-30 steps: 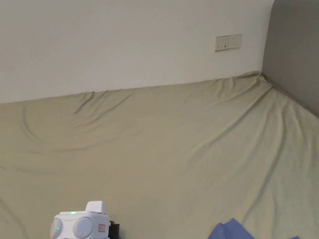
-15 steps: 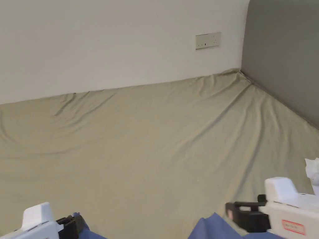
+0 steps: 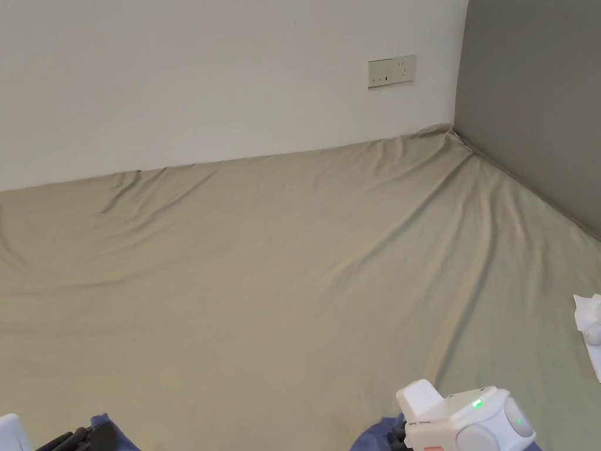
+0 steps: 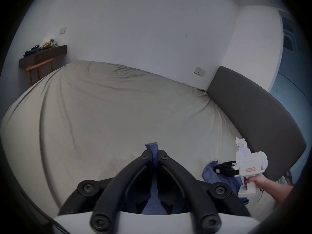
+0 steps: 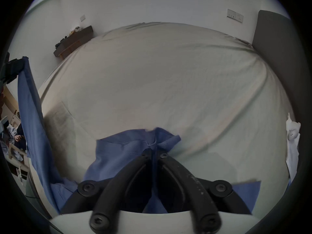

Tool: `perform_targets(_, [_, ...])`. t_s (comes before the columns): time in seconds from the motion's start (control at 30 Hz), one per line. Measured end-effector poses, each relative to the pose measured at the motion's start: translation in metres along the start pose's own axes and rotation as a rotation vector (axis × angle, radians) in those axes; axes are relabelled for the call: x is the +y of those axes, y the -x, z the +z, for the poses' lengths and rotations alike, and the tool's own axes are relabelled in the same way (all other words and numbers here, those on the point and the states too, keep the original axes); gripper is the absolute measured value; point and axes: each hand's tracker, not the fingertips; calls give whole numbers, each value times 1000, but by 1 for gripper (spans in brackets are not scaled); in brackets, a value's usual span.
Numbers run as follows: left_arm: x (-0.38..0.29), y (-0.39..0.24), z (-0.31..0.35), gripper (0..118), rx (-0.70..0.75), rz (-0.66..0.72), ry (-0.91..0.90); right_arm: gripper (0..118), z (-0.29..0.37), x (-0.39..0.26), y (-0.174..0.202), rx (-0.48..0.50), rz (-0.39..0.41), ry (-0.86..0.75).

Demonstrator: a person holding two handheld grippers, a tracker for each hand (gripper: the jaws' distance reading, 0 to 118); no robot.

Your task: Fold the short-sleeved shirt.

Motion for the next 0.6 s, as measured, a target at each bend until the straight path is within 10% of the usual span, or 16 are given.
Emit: perform_targets(0.6, [76, -19, 121, 4, 240, -9, -304, 5, 333, 37, -9, -395, -328, -1055])
